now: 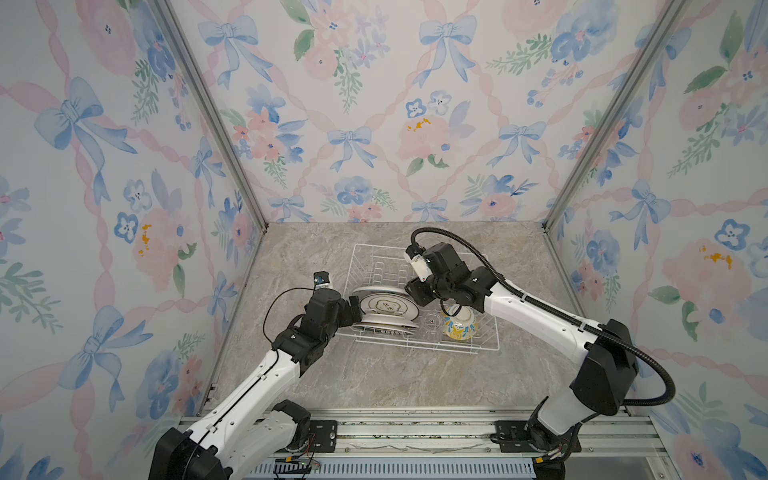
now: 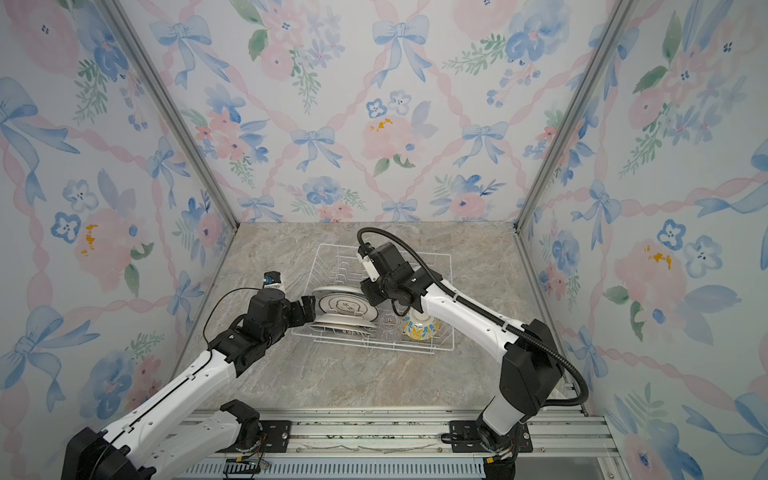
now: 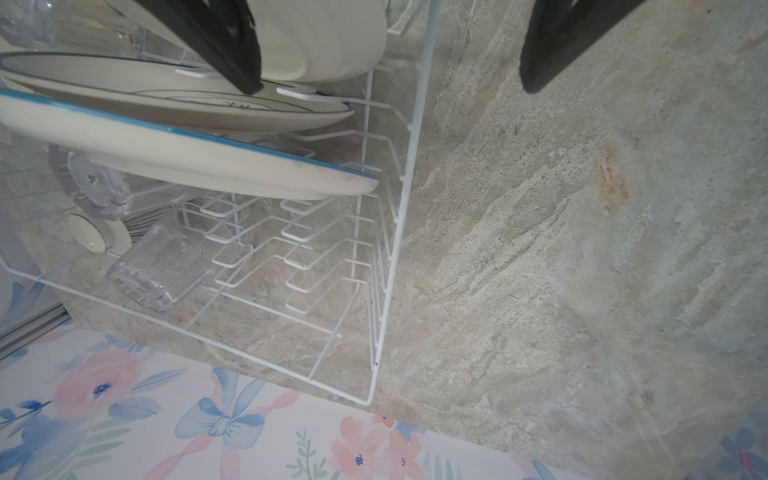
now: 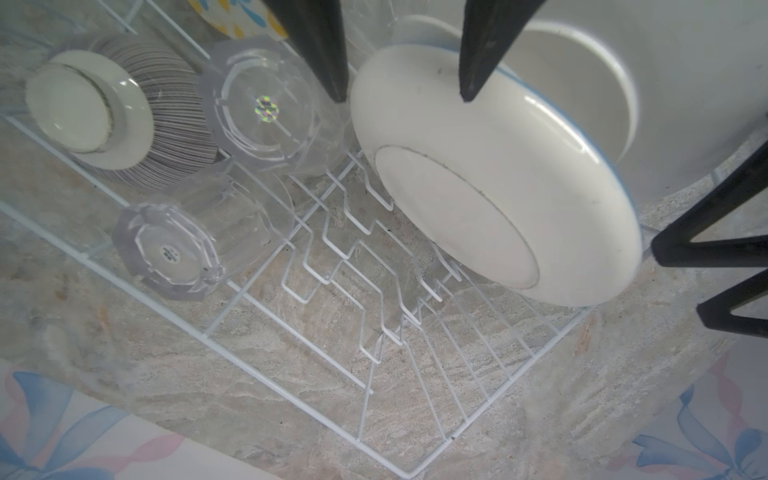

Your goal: Unload the mixed dishes from the dish rack

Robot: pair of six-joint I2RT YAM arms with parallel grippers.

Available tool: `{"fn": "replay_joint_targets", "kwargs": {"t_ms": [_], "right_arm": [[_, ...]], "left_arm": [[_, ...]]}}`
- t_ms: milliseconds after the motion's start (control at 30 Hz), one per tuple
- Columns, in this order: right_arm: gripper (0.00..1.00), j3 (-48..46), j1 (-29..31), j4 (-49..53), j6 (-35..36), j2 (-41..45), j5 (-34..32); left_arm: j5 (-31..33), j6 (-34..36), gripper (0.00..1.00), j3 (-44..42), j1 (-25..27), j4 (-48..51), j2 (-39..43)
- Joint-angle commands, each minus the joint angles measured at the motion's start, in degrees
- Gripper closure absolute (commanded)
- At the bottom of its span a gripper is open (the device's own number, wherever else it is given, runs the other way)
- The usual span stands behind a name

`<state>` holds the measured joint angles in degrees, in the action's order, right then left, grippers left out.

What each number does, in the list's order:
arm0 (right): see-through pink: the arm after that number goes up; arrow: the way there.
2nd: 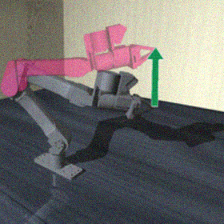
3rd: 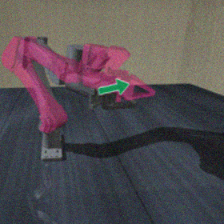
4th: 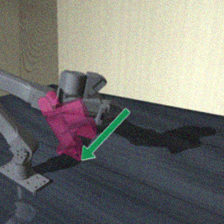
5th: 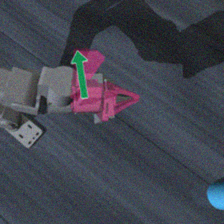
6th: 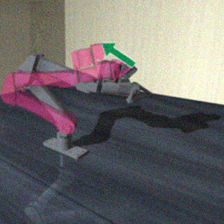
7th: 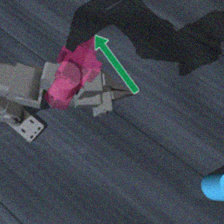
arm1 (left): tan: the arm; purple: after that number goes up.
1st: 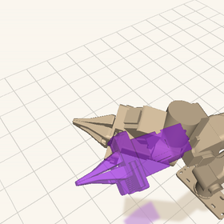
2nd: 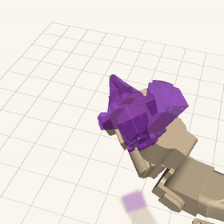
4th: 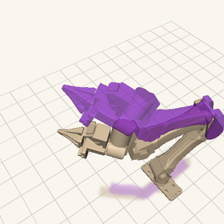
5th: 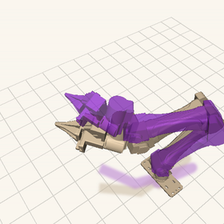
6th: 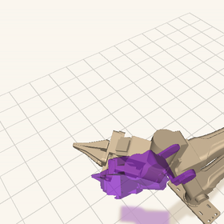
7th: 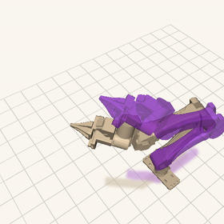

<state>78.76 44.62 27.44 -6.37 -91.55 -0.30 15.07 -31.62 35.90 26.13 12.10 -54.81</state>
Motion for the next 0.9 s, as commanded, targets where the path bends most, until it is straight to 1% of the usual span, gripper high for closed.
{"fn": "replay_joint_targets", "kwargs": {"t_ms": [0,300,367,533,700,733,867], "right_arm": [[0.54,-1.82,1.21,2.39,0.31,2.14,1.69],[0.54,-1.57,1.31,2.68,1.05,0.26,1.2],[0.54,-0.67,1.28,3.33,0.8,-0.7,0.14],[0.54,1.13,1.3,4.46,0.68,-2.93,-0.6],[0.54,1.78,1.26,4.2,0.82,-2.94,-1.11],[0.54,1.9,1.26,4.2,0.84,-4.5,-1.28],[0.54,2.54,1.28,4.74,1.01,-4.58,-1.38]], "left_arm": [[-0.99,-0.14,0.02,1.2,0.35,-0.27,-1.08],[-2.14,-0.33,0.02,1.9,0.74,-1.11,-2.06],[-2.24,-0.36,0.02,1.83,0.76,-1.34,-2.06],[-1.76,-0.1,0.02,1.54,0.76,-1.3,-1.97],[-1.36,0.27,0.02,1.47,0.76,-1.33,-1.95],[-1.28,0.29,0.02,1.52,0.77,-1.39,-1.97],[-0.84,0.55,0.02,1.48,0.76,-1.37,-1.97]]}}
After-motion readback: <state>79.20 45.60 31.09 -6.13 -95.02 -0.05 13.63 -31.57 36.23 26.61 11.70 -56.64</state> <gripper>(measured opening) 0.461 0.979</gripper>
